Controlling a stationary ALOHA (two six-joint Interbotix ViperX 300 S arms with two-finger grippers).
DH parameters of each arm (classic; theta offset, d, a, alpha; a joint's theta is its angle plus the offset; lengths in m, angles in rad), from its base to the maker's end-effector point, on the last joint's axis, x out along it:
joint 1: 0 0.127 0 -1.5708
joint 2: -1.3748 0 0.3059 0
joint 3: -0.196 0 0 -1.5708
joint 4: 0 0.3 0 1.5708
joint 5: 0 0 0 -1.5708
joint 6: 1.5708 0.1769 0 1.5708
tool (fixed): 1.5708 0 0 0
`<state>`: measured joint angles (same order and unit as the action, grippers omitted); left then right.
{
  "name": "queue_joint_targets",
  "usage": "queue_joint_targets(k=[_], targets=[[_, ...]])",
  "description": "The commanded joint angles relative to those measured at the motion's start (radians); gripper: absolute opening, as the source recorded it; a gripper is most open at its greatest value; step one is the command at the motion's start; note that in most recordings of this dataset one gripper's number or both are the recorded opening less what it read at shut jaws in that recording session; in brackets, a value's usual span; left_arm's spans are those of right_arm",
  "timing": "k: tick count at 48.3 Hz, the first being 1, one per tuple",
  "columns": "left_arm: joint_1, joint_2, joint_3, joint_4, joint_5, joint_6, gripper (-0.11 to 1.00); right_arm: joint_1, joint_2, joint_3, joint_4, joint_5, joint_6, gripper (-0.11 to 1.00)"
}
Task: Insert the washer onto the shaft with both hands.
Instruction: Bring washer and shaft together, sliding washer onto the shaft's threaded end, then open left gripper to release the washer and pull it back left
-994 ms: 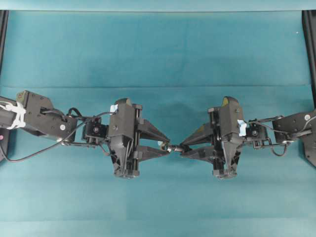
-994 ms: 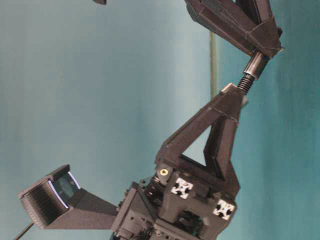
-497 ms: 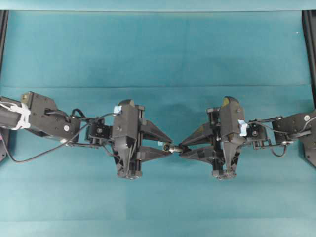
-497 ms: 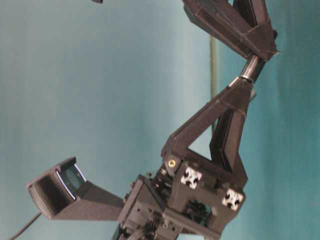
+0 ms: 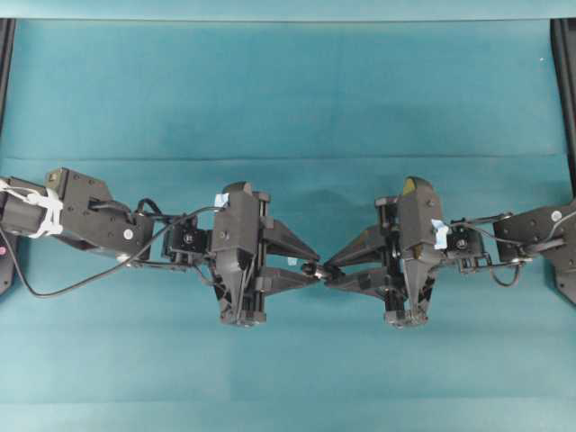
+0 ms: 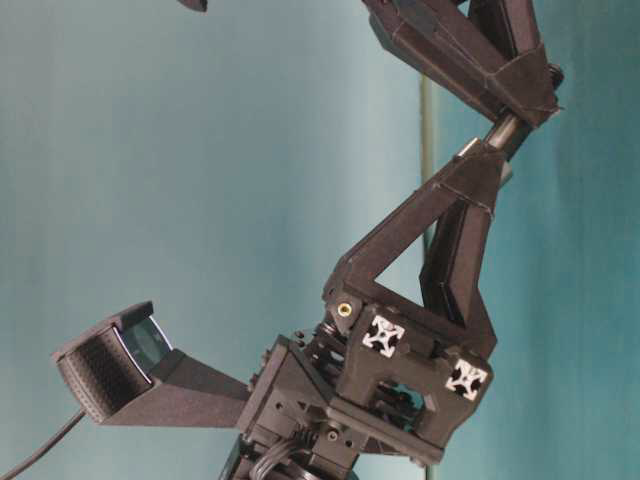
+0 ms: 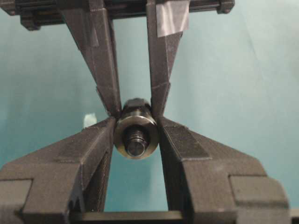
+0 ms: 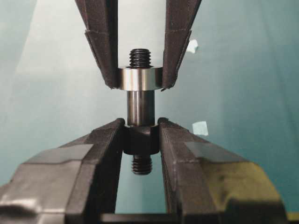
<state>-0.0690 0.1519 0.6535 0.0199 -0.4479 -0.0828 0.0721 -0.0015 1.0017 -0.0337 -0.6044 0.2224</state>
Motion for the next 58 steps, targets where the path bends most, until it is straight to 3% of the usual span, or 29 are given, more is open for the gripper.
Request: queue_joint_targets(k=[1,9,58], targets=[[-0.002,-0.002,-0.018,0.000,-0.009,0.000,0.37,0.000,-0.008,-0.018,0.023,-0.043,0.008,0.00],[-0.002,0.005,-0.031,0.000,-0.008,0.003,0.37,0.002,-0.006,-0.020,0.044,-0.083,0.006,0.00],[0.000,0.014,-0.071,0.002,0.041,-0.008,0.37,0.015,-0.006,-0.017,0.043,-0.037,0.006,0.00]])
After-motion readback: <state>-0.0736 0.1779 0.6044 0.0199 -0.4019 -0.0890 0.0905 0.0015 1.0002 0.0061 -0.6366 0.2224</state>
